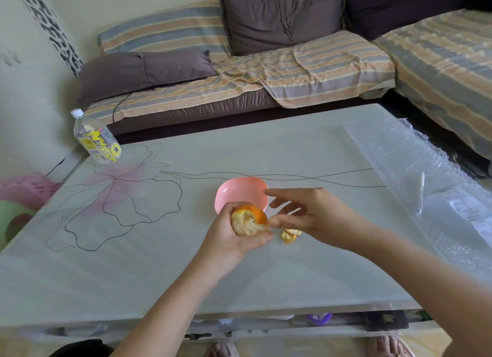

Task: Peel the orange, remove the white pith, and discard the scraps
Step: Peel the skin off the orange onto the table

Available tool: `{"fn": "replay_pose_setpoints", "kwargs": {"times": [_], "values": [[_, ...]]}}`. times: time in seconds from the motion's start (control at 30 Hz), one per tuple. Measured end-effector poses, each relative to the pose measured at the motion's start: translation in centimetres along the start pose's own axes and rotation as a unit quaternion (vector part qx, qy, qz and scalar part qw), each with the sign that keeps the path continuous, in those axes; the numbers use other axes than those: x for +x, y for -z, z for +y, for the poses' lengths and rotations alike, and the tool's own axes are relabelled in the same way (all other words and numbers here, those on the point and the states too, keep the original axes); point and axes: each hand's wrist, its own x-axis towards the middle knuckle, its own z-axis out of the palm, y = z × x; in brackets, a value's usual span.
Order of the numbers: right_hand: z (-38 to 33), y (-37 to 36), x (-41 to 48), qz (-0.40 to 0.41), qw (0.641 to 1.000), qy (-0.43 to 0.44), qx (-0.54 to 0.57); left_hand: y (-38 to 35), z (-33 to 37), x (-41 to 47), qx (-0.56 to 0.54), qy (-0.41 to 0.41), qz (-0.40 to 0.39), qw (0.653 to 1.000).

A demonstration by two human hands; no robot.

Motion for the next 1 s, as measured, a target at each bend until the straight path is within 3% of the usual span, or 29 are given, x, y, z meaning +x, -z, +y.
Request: {"fn": "replay_pose_setpoints", "kwargs": {"times": [0.2, 0.37, 0.57, 0.73, 0.9, 1.0], "values": [[-0.3, 0.1, -1.6, -0.004, 0.981, 0.138, -0.138, -1.3, 0.2, -0.4, 0.038, -0.038, -0.032, 0.998], [-0.2, -0.1, -2.3, 0.021, 0.943, 0.154, -0.293, -2.1, 0.4, -0.4, 0.109, -0.058, -0.046, 0.991], [-0.4, -0.1, -3.2, 0.061, 0.937, 0.170, -0.298, -2.7, 1.5, -0.6, 0.097, -0.063, -0.094, 0.989], [-0.5, 0.2, -3.5, 0.083, 0.938, 0.184, -0.280, -3.2, 1.9, -0.6, 0.081, -0.072, -0.089, 0.990], [-0.6, 1.5, -3.8, 0.036, 0.976, 0.125, -0.173, -3.4, 2.1, -0.8, 0.067, -0.075, -0.091, 0.991], [-0.7, 2.6, -3.9, 0.003, 0.982, 0.127, -0.142, -3.3, 2.0, -1.0, 0.063, -0.069, -0.112, 0.989]]}}
